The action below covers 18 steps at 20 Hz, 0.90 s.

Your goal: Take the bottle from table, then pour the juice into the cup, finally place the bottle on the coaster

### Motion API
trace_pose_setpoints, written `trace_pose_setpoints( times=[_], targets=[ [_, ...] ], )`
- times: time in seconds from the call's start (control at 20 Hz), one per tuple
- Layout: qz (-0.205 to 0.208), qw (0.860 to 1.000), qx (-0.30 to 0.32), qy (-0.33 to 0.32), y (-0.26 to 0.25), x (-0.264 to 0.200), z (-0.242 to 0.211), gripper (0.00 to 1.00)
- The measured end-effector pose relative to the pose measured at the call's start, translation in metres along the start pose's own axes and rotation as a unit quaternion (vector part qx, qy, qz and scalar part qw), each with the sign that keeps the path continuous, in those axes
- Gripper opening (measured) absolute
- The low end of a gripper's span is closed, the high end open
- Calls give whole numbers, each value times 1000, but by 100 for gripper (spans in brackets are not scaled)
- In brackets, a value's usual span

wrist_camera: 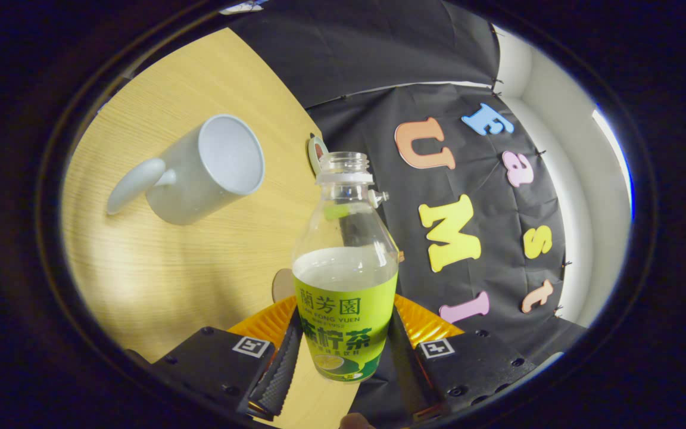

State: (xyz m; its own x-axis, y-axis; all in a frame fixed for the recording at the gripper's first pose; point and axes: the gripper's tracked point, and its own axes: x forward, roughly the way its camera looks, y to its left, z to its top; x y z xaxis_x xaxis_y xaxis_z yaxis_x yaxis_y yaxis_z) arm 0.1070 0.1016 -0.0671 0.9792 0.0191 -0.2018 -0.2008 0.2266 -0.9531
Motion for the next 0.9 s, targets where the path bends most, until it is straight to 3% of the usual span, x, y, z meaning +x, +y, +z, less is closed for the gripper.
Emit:
trace_pose_setpoints(
  times=[0.9],
  targets=[
    [-49, 988, -146, 4, -23, 15, 22, 77]
  ],
)
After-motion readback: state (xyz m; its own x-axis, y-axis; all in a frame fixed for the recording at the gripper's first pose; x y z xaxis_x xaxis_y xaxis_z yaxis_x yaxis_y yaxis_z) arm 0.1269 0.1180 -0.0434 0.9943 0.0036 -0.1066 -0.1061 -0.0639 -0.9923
